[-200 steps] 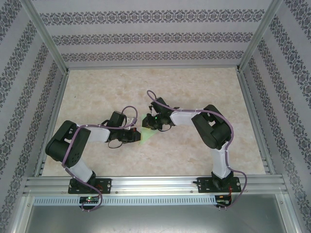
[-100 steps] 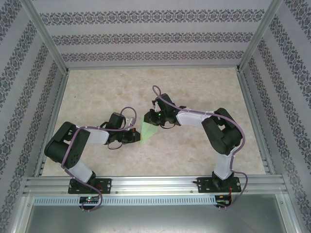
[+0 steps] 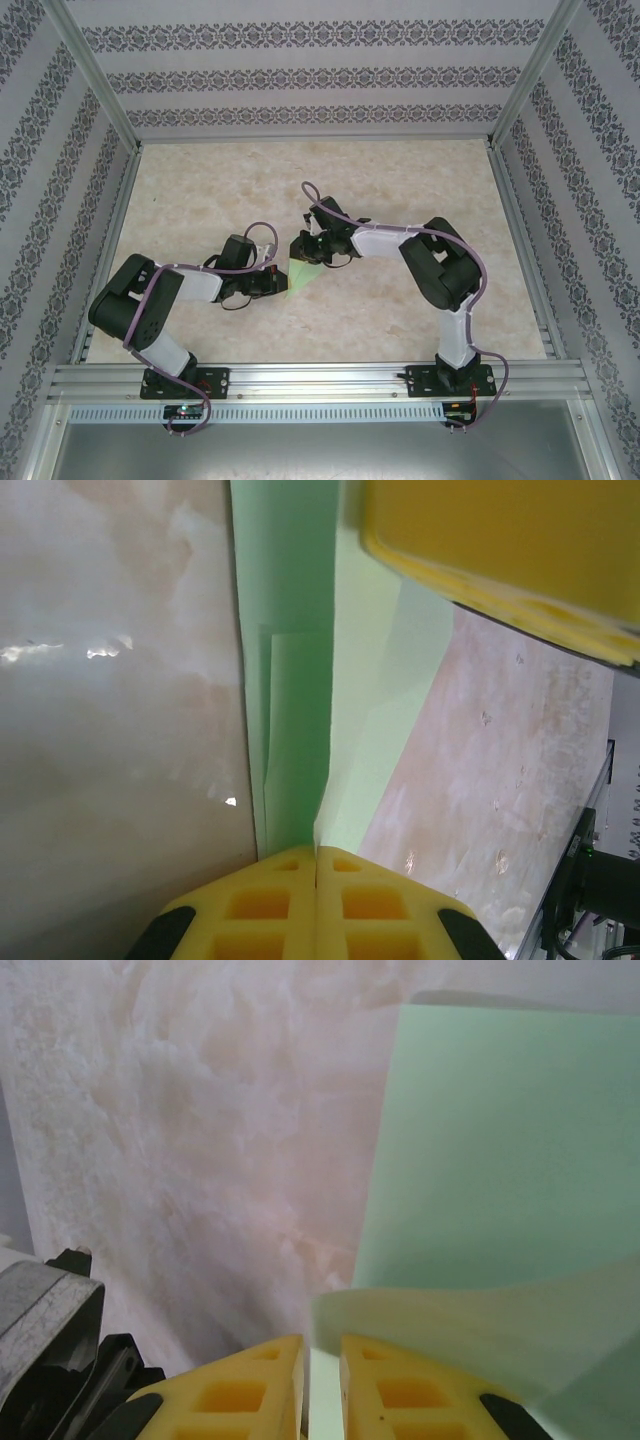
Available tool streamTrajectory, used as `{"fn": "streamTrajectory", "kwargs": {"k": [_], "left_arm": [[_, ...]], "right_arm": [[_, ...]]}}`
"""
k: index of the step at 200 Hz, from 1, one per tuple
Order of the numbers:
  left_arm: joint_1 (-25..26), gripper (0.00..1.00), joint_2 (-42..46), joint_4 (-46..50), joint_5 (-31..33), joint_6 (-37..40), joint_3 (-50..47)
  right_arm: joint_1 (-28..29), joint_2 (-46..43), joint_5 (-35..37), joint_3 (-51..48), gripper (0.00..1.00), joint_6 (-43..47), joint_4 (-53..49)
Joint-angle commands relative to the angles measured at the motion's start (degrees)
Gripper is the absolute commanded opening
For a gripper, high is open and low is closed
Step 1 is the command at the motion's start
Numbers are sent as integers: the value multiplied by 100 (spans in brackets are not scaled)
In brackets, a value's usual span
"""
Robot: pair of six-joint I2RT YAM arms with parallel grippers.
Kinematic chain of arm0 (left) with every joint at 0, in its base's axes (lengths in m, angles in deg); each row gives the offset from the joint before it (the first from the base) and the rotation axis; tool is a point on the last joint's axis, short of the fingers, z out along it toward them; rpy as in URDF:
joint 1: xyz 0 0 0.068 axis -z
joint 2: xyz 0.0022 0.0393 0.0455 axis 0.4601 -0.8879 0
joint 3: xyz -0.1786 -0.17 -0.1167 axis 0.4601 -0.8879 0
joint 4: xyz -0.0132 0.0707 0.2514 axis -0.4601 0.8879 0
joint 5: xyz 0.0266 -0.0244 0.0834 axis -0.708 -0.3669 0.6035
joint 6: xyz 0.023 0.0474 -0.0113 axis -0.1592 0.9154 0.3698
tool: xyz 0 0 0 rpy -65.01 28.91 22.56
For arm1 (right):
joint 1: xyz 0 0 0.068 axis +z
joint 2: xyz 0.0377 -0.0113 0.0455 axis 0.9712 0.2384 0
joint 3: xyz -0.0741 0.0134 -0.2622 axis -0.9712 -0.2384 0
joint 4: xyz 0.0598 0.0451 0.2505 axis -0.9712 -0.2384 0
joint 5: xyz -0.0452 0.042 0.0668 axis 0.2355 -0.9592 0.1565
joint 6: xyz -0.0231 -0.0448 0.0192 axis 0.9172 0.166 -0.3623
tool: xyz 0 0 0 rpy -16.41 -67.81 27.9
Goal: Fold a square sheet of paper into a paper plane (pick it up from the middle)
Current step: Fourth fold the wing at the center of the table.
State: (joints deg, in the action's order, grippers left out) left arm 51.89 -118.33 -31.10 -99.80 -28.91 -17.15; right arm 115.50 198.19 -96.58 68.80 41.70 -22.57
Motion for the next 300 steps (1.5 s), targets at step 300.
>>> {"fn": "streamTrajectory", "kwargs": {"k": [300], "left_arm": [[249, 6, 51, 1181, -115, 388, 995]], "right_arm": [[-27, 671, 138, -31, 14, 268, -369]]}}
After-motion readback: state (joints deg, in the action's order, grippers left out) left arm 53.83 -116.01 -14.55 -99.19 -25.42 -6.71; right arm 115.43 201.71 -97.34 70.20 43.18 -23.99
